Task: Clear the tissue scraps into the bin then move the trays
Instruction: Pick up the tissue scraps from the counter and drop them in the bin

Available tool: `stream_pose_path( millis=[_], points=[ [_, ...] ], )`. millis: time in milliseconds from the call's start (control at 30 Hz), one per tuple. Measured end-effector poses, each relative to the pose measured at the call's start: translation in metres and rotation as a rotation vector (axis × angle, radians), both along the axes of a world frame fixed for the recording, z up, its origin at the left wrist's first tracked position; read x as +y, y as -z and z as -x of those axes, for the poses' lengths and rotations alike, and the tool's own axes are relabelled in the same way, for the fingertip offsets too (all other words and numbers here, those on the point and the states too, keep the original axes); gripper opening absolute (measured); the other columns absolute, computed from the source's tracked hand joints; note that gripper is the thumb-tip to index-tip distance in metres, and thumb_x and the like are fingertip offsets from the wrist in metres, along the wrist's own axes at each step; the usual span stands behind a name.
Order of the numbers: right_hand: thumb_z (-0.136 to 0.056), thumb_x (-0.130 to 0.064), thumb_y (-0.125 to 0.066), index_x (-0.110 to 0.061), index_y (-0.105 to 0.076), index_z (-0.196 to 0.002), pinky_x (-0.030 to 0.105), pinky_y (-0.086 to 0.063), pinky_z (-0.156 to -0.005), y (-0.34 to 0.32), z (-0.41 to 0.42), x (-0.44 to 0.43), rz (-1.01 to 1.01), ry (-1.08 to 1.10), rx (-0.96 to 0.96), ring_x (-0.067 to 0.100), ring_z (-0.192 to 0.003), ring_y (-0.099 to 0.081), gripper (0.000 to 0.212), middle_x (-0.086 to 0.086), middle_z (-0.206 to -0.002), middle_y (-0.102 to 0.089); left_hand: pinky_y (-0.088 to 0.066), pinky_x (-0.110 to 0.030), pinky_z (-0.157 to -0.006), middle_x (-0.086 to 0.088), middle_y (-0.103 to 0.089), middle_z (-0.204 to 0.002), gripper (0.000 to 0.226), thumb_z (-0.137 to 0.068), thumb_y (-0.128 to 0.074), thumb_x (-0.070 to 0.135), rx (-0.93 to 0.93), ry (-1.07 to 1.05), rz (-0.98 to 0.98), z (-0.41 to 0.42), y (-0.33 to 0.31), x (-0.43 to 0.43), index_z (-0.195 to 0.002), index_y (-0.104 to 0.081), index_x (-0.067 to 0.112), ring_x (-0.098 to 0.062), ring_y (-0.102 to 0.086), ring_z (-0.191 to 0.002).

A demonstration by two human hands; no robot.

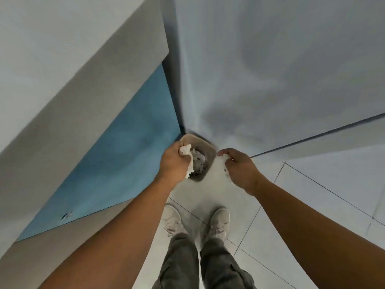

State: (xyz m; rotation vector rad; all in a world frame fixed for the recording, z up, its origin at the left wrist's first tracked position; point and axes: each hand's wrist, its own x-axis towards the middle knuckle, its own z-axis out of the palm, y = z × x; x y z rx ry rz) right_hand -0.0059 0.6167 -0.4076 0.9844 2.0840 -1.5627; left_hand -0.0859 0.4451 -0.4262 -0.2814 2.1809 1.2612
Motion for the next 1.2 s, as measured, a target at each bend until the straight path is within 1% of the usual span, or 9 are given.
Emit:
stream_pose_path(
  millis=[100,267,533,633,767,867,933,1033,1200],
  points=[
    [-0.089,-0.001,-0.041,-0.022,-0.069,-0.111,0.024,-0.047,-0.053,0.05,0.002,-0.001,-0.008,0.111,-0.028,0.018,-0.067,-0.06,0.042,-0.002,-0.081,-0.065,-0.056,-0.041,-0.085,-0.004,-0.07,-0.101,0.021,-0.084,-0.067,0.013,0.044,-0.022,0.083,0.007,0.068,0.002,-0.104,-0.069,0.02,-0.024,-0.066,-0.094],
    [-0.087,-0.001,-0.053,-0.02,-0.073,-0.107,0.013,-0.041,-0.045,0.129,-0.001,0.0,-0.024,0.331,0.01,0.012,-0.059,-0.056,0.034,-0.005,-0.086,-0.068,-0.05,-0.027,-0.076,-0.004,-0.07,-0.097,0.021,-0.084,-0.071,0.009,0.1,-0.055,0.141,0.015,0.159,0.013,-0.105,-0.072,0.01,-0.02,-0.064,-0.087],
    [-0.087,-0.004,-0.06,-0.023,-0.074,-0.105,0.022,-0.049,-0.06,0.205,-0.01,0.005,-0.004,0.355,0.038,0.009,-0.065,-0.059,0.03,-0.012,-0.089,-0.071,-0.058,-0.041,-0.08,0.004,-0.073,-0.09,0.021,-0.077,-0.072,0.027,0.001,-0.051,0.267,0.022,0.27,0.026,-0.097,-0.073,0.026,-0.022,-0.067,-0.085],
    [-0.087,-0.005,-0.062,-0.034,-0.072,-0.092,0.03,-0.05,-0.066,0.215,-0.009,0.006,0.01,0.358,0.053,0.018,-0.073,-0.062,0.031,-0.009,-0.09,-0.072,-0.055,-0.039,-0.088,0.001,-0.072,-0.106,0.042,-0.076,-0.079,0.029,-0.059,0.001,0.224,0.022,0.282,0.028,-0.116,-0.069,0.022,-0.022,-0.066,-0.096],
    [-0.087,-0.005,-0.062,-0.034,-0.072,-0.083,0.025,-0.047,-0.064,0.217,-0.001,0.003,0.049,0.356,0.086,0.007,-0.066,-0.058,0.031,-0.008,-0.086,-0.071,-0.048,-0.042,-0.102,-0.002,-0.064,-0.128,0.06,-0.083,-0.075,0.02,-0.061,0.013,0.241,0.02,0.282,0.016,-0.139,-0.052,0.02,-0.023,-0.06,-0.116],
    [-0.086,-0.004,-0.062,-0.029,-0.072,-0.091,0.021,-0.051,-0.065,0.216,0.013,-0.004,0.07,0.361,0.087,0.004,-0.067,-0.062,0.027,-0.007,-0.086,-0.072,-0.048,-0.035,-0.102,0.0,-0.061,-0.133,0.053,-0.088,-0.069,0.012,-0.043,0.002,0.193,0.017,0.266,0.005,-0.139,-0.052,0.018,-0.018,-0.06,-0.117],
    [-0.085,0.001,-0.06,-0.03,-0.071,-0.088,0.019,-0.051,-0.063,0.216,0.028,-0.011,0.085,0.358,0.107,0.003,-0.066,-0.063,0.032,-0.012,-0.079,-0.07,-0.047,-0.023,-0.093,0.001,-0.061,-0.132,0.05,-0.09,-0.066,0.007,-0.039,0.004,0.151,0.012,0.256,-0.003,-0.138,-0.052,0.017,-0.014,-0.061,-0.113],
    [-0.084,0.001,-0.059,-0.022,-0.073,-0.093,0.016,-0.048,-0.058,0.222,0.054,-0.026,0.082,0.304,0.151,0.002,-0.061,-0.06,0.029,-0.008,-0.077,-0.069,-0.045,-0.018,-0.085,0.0,-0.063,-0.126,0.047,-0.089,-0.066,0.007,-0.021,-0.003,0.11,0.006,0.244,-0.015,-0.134,-0.054,0.015,-0.015,-0.062,-0.111],
    [-0.083,-0.006,-0.063,-0.02,-0.069,-0.114,0.026,-0.054,-0.078,0.263,0.074,-0.036,0.0,0.145,0.061,0.018,-0.092,-0.066,0.035,-0.001,-0.1,-0.07,-0.046,-0.02,-0.086,0.004,-0.065,-0.119,0.041,-0.089,-0.067,0.011,0.011,0.033,0.121,0.0,0.241,-0.03,-0.128,-0.059,0.019,-0.012,-0.063,-0.107]
  ],
)
